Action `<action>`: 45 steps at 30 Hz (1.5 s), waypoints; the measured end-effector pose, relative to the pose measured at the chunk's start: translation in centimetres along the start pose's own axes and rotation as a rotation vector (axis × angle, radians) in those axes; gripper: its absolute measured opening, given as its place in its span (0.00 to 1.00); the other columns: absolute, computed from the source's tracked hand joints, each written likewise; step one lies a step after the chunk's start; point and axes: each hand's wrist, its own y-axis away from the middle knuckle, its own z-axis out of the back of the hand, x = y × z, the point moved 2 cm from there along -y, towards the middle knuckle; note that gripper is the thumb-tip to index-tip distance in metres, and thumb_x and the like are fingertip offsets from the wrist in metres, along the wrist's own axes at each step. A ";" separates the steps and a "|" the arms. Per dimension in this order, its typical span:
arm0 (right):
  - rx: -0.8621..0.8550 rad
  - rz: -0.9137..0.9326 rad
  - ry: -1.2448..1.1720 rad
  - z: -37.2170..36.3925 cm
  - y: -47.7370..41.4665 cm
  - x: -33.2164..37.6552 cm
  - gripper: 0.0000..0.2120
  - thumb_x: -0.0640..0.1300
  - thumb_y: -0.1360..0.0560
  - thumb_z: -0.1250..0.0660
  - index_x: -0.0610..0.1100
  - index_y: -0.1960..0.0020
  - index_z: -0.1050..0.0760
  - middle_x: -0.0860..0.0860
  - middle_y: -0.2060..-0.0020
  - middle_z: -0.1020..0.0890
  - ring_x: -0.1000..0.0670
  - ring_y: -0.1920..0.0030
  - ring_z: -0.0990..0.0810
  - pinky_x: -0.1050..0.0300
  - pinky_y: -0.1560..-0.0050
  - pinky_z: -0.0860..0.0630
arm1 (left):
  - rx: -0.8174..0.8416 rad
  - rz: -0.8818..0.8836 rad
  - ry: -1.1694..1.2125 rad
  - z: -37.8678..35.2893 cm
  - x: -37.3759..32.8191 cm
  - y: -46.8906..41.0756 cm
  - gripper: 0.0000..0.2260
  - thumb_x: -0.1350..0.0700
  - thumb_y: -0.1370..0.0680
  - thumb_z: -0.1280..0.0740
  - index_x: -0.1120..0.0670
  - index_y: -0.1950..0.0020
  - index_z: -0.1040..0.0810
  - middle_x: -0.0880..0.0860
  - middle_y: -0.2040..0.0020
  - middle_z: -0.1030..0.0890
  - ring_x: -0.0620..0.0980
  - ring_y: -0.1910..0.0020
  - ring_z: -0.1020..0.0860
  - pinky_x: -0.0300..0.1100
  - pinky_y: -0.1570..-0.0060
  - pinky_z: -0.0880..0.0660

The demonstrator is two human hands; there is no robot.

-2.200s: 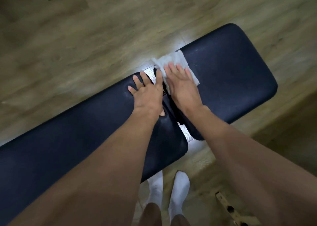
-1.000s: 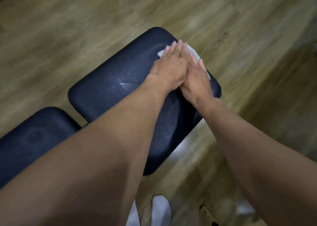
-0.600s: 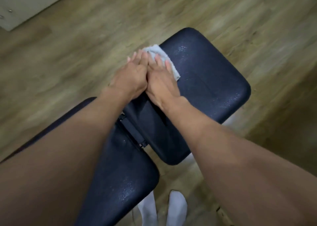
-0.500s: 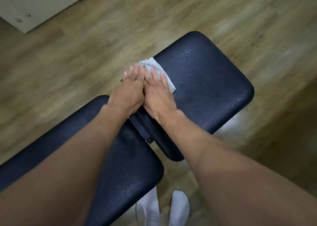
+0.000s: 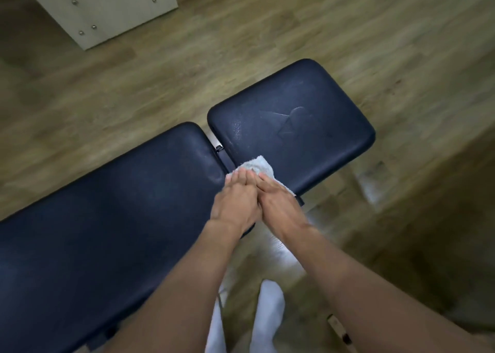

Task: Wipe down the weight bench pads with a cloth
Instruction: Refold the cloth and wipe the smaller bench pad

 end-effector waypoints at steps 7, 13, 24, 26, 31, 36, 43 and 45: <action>-0.093 -0.180 -0.297 -1.7 7.6 3.0 0.18 0.41 0.24 0.42 0.49 0.37 0.26 0.48 0.44 0.18 0.45 0.48 0.20 0.59 0.51 0.26 | -0.107 -0.157 0.191 -4.7 0.4 6.9 0.26 0.65 0.25 0.41 0.53 0.27 0.37 0.49 0.24 0.39 0.50 0.24 0.44 0.45 0.35 0.30; -0.012 -0.423 -0.728 -5.7 14.5 9.6 0.08 0.43 0.26 0.35 0.52 0.51 0.19 0.54 0.59 0.15 0.55 0.55 0.18 0.61 0.54 0.23 | -0.134 -0.166 0.359 -7.2 5.8 16.8 0.25 0.63 0.27 0.35 0.51 0.30 0.29 0.52 0.34 0.23 0.53 0.33 0.28 0.47 0.38 0.28; 0.411 -0.477 -1.266 -19.7 18.9 29.2 0.17 0.47 0.30 0.27 0.44 0.43 0.21 0.42 0.47 0.17 0.46 0.49 0.19 0.48 0.44 0.24 | -0.012 0.459 1.200 -13.3 28.4 36.8 0.08 0.53 0.29 0.25 0.52 0.64 0.21 0.46 0.69 0.22 0.40 0.70 0.26 0.33 0.69 0.31; 0.506 -0.466 -1.325 -23.4 17.9 31.9 0.19 0.42 0.31 0.26 0.44 0.41 0.23 0.44 0.47 0.17 0.47 0.49 0.18 0.53 0.48 0.22 | -0.102 0.567 1.275 -15.7 32.2 39.4 0.10 0.53 0.27 0.26 0.57 0.63 0.21 0.49 0.68 0.22 0.42 0.69 0.26 0.32 0.70 0.32; 0.449 -0.335 -1.043 -34.0 13.8 36.8 0.07 0.37 0.26 0.31 0.42 0.48 0.22 0.43 0.53 0.17 0.50 0.55 0.20 0.55 0.55 0.23 | -0.263 0.801 1.493 -23.2 40.2 42.2 0.13 0.55 0.28 0.25 0.60 0.48 0.20 0.56 0.55 0.19 0.51 0.58 0.21 0.45 0.59 0.24; 0.411 -0.277 -0.870 -44.9 8.7 38.5 0.05 0.46 0.25 0.31 0.46 0.51 0.22 0.47 0.54 0.16 0.48 0.55 0.17 0.54 0.56 0.20 | -0.311 0.857 1.587 -31.9 47.7 40.3 0.20 0.66 0.30 0.26 0.56 0.39 0.23 0.55 0.47 0.18 0.51 0.52 0.19 0.44 0.54 0.21; 0.257 -0.184 -0.638 -55.9 1.4 37.3 0.09 0.52 0.27 0.30 0.46 0.56 0.21 0.51 0.61 0.18 0.53 0.62 0.21 0.59 0.66 0.27 | -0.427 0.704 1.158 -39.1 56.9 33.6 0.10 0.64 0.29 0.26 0.59 0.50 0.19 0.60 0.49 0.17 0.57 0.50 0.19 0.47 0.51 0.21; 0.182 -0.134 -0.600 -57.7 0.4 36.5 0.09 0.50 0.26 0.31 0.46 0.62 0.24 0.53 0.66 0.22 0.56 0.67 0.25 0.61 0.71 0.33 | -0.467 0.639 1.123 -39.7 58.6 31.8 0.11 0.66 0.31 0.25 0.62 0.50 0.20 0.63 0.48 0.19 0.62 0.45 0.21 0.54 0.46 0.23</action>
